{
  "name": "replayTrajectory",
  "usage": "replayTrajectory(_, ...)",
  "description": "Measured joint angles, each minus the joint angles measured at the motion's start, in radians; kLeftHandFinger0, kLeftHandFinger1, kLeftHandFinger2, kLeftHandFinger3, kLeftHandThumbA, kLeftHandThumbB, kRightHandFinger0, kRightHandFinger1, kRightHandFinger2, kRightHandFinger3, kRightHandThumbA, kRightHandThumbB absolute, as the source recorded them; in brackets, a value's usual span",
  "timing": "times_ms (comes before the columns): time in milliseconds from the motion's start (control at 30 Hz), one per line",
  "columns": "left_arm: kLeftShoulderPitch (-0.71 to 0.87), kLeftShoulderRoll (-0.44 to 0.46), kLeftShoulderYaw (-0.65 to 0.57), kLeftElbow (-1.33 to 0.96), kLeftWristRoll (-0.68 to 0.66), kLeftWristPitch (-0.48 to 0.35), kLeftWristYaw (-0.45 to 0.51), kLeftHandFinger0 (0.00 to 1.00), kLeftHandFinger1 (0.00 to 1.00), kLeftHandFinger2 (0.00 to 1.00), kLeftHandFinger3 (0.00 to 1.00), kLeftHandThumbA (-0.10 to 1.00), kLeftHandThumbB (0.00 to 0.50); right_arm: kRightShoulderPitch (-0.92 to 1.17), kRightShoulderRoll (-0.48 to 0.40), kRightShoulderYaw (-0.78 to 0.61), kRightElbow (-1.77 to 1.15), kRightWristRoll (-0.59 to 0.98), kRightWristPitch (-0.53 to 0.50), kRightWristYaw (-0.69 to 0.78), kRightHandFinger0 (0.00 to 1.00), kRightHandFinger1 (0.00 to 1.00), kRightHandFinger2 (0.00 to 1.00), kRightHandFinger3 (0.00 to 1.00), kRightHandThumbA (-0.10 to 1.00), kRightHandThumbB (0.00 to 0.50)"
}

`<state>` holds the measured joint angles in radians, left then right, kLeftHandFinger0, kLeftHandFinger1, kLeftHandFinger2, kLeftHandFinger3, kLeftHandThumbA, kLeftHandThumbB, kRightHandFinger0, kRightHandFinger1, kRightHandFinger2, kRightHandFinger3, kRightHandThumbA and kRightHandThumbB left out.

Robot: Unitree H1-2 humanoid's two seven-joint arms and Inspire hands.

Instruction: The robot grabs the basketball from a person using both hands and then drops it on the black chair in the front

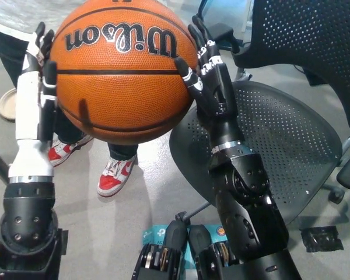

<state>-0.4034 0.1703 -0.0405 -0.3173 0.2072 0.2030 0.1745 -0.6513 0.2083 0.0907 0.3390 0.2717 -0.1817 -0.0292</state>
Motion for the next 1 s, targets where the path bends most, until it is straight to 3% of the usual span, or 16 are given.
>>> replayTrajectory(100, -0.008, 0.015, -0.02, 0.015, 0.039, 0.0, 0.001, 1.0, 1.0, 1.0, 1.0, 1.0, 0.156, 0.0, -0.002, 0.002, -0.006, -0.016, -0.004, -0.015, 1.0, 1.0, 1.0, 1.0, 1.0, 0.254)
replayTrajectory(167, -0.012, 0.018, -0.032, 0.022, 0.061, 0.0, 0.005, 1.0, 1.0, 1.0, 1.0, 1.0, 0.161, 0.0, -0.002, 0.004, -0.01, -0.026, -0.005, -0.025, 1.0, 1.0, 1.0, 1.0, 1.0, 0.232)
replayTrajectory(267, -0.018, 0.015, -0.046, 0.03, 0.083, 0.005, 0.018, 1.0, 1.0, 1.0, 1.0, 1.0, 0.172, 0.0, -0.002, 0.004, -0.021, -0.041, -0.005, -0.041, 1.0, 1.0, 1.0, 1.0, 1.0, 0.231)
replayTrajectory(433, -0.038, -0.017, -0.049, 0.037, 0.089, 0.028, 0.038, 1.0, 1.0, 1.0, 1.0, 1.0, 0.163, 0.0, -0.002, 0.004, -0.028, -0.044, -0.003, -0.061, 1.0, 1.0, 1.0, 1.0, 1.0, 0.186)
replayTrajectory(567, -0.064, -0.028, -0.048, 0.053, 0.092, 0.044, 0.046, 1.0, 1.0, 1.0, 1.0, 1.0, 0.16, -0.005, -0.002, 0.001, -0.027, -0.044, 0.003, -0.074, 1.0, 1.0, 1.0, 1.0, 1.0, 0.179)
replayTrajectory(767, -0.094, -0.037, -0.04, 0.092, 0.079, 0.045, 0.049, 1.0, 1.0, 1.0, 1.0, 1.0, 0.176, -0.03, -0.007, -0.007, -0.018, -0.043, 0.026, -0.099, 1.0, 1.0, 1.0, 1.0, 1.0, 0.234)
replayTrajectory(833, -0.106, -0.038, -0.039, 0.102, 0.077, 0.047, 0.049, 1.0, 1.0, 1.0, 1.0, 1.0, 0.156, -0.042, -0.013, -0.009, -0.021, -0.043, 0.042, -0.103, 1.0, 1.0, 1.0, 1.0, 1.0, 0.235)
replayTrajectory(1000, -0.161, -0.05, -0.034, 0.14, 0.062, 0.05, 0.049, 1.0, 1.0, 1.0, 1.0, 1.0, 0.201, -0.074, -0.026, -0.016, -0.051, -0.051, 0.094, -0.144, 1.0, 1.0, 1.0, 1.0, 1.0, 0.205)
